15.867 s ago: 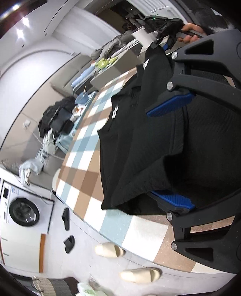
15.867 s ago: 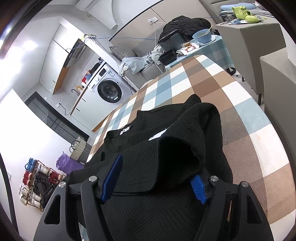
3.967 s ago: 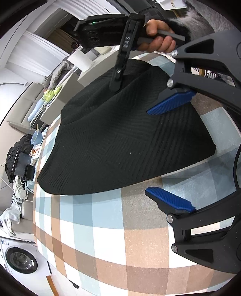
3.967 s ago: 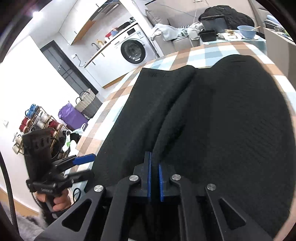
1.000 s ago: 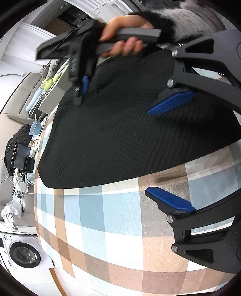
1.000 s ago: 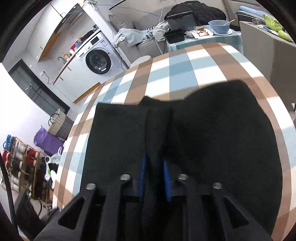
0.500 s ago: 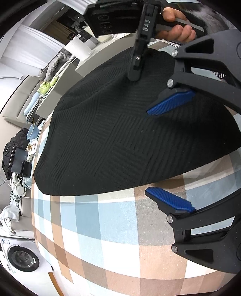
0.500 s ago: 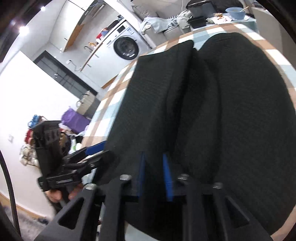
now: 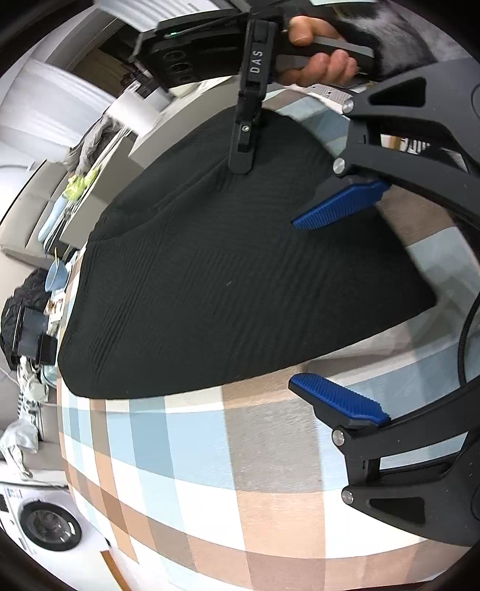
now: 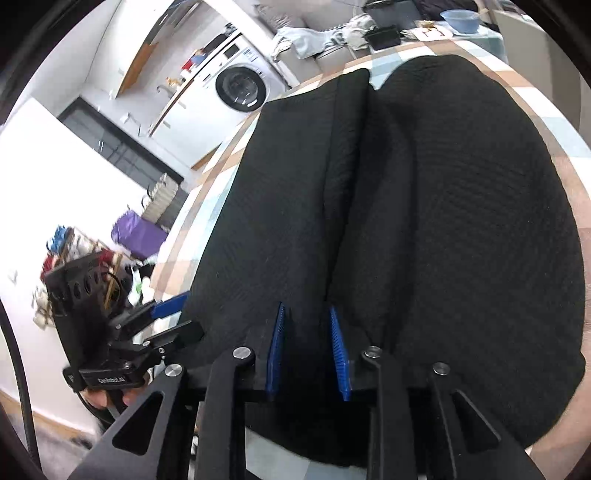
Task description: Fold small clothes
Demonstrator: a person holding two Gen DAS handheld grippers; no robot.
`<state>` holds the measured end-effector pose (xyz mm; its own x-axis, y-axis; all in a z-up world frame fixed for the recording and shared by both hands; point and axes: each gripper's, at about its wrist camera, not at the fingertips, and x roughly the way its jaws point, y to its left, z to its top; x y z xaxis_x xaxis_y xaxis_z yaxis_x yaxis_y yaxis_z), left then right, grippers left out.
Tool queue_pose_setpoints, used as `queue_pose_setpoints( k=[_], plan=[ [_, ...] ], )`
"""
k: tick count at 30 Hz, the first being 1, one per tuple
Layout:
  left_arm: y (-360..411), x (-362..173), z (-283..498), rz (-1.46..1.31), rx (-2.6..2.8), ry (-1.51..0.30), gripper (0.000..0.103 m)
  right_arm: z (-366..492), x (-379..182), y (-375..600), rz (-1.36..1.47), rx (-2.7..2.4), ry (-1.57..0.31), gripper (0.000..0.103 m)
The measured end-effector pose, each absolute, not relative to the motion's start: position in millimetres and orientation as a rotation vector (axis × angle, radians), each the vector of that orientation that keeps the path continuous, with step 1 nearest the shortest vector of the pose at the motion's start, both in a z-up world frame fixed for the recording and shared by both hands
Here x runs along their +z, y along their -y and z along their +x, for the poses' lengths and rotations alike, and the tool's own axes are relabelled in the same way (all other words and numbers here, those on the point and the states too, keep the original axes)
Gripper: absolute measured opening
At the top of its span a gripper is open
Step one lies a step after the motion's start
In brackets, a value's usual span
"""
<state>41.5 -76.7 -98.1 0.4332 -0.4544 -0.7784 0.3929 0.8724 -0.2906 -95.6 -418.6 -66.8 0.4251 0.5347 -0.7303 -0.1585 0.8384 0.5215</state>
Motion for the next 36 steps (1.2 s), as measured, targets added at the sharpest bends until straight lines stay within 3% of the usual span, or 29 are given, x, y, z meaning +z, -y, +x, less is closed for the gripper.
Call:
queue_pose_setpoints(
  k=[16,18,20,22,27,30,31,32,36],
  plan=[
    [65.8,-97.7,19.6,-0.02,-0.519,-0.971,0.078,-101.0,-67.2,416.3,0.267,0.497,-1.024,0.033],
    [65.4,-97.7,24.9,-0.024,-0.496,-0.97,0.078,-102.0,-68.5,412.2,0.253,0.503,-0.993,0.031],
    [63.7,-97.4,30.8,-0.05,-0.485,-0.981,0.078,-103.7,-69.7,409.7,0.262,0.523,-0.943,0.019],
    [61.3,-95.2,34.5,-0.068,-0.478,-0.98,0.078,-105.3,-66.8,407.6,0.266,0.547,-0.904,0.014],
    [51.5,-89.8,46.9,-0.115,-0.452,-0.968,0.078,-101.1,-77.1,415.8,0.25,0.553,-0.981,0.012],
    [47.0,-88.8,57.2,-0.168,-0.456,-0.965,0.078,-97.1,-76.8,432.0,0.327,0.57,-0.991,0.027],
    [46.7,-89.3,60.5,-0.182,-0.455,-0.966,0.078,-96.2,-71.7,437.9,0.341,0.562,-0.96,0.041],
    [46.4,-89.6,65.4,-0.199,-0.449,-0.967,0.078,-94.5,-66.6,444.2,0.352,0.544,-0.923,0.046],
    [48.1,-92.8,83.4,-0.252,-0.409,-0.982,0.078,-67.5,-71.7,460.1,0.357,0.38,-0.954,0.045]
  ],
)
